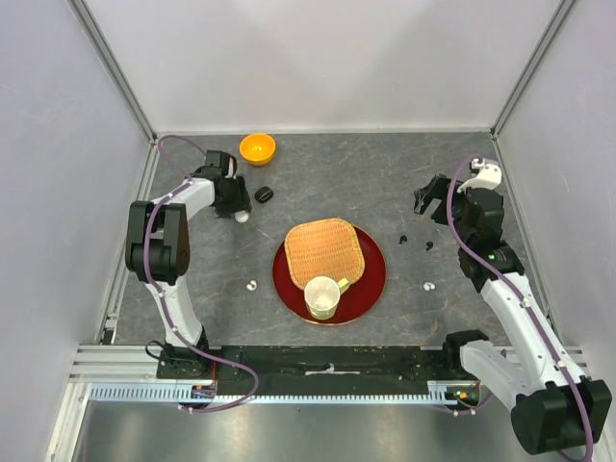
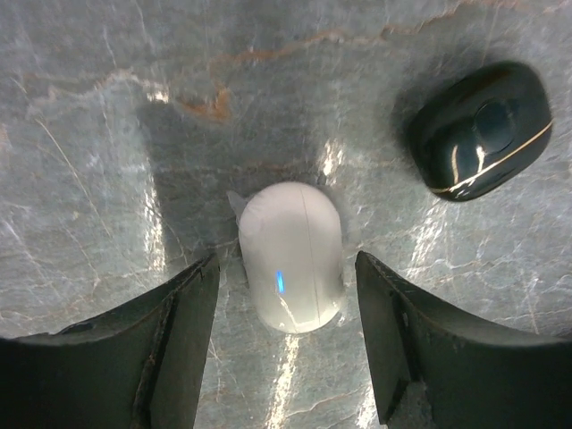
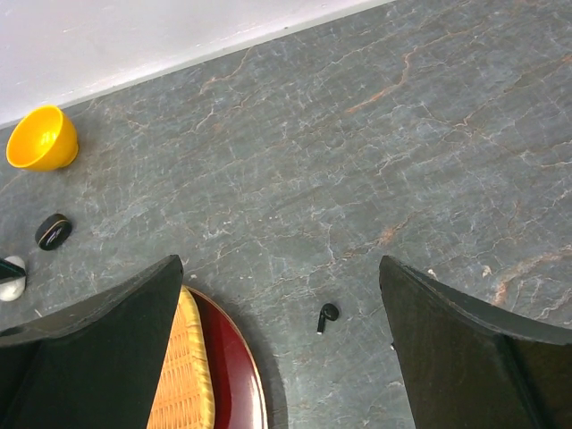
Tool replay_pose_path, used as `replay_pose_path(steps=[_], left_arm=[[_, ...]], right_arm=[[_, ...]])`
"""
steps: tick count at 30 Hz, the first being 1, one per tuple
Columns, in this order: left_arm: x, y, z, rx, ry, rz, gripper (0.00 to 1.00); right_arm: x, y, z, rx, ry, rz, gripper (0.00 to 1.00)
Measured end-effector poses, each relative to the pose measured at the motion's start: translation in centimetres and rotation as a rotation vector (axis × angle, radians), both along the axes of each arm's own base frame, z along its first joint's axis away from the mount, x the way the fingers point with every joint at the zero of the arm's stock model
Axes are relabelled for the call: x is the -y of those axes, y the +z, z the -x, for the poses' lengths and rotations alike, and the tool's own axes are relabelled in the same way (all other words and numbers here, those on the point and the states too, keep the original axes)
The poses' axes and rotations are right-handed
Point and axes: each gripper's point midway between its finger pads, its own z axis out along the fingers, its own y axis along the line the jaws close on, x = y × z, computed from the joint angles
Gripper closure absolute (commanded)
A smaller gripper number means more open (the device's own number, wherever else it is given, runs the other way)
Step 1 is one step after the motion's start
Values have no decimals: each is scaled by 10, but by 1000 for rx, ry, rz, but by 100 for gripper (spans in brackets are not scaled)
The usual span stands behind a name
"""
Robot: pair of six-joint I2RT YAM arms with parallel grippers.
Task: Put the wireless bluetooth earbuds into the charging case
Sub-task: Pick up the charging case at the center of the board.
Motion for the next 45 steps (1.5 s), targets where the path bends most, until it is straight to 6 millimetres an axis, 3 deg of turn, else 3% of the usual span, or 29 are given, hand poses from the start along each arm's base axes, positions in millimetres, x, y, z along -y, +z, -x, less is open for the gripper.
replay_pose_path(steps=[8,10,14,17,19,25,28,32,35,40,42,45], left_arm=[[3,-4,8,8,-6,-18,33],[3,-5,10,10,-7,-21,40],[2,-5,11,19,-2,-30,43],[1,-6,12,29,1,-34,50],[1,-6,12,32,2,-37,65],[7,-3,16,57,-13,-33,90],[10,4,29,74,-27,-28,88],[22,40,38,182,-70,10,84],[38,90,46,362,-139,58,84],[75,161,73,641,-320,141,98],[91,172,85,707,-394,152,98],[118,172,110,769,-521,168,98]], right_arm=[[1,-3,-1,-10,-10,1,2],[1,-4,-2,-12,-11,1,2],[1,-5,-2,-17,-12,-4,2],[1,-7,-3,-21,-13,-4,2],[1,-7,-3,-21,-13,-5,2],[1,-8,-3,-26,-13,-4,2],[0,-10,-5,-33,-13,-9,2],[-7,-11,-10,-51,13,-28,2],[-21,-12,-16,-82,73,-60,2],[-55,-14,-22,-138,230,-158,3],[-70,-18,-18,-166,297,-209,4],[-87,-17,-10,-187,384,-278,5]])
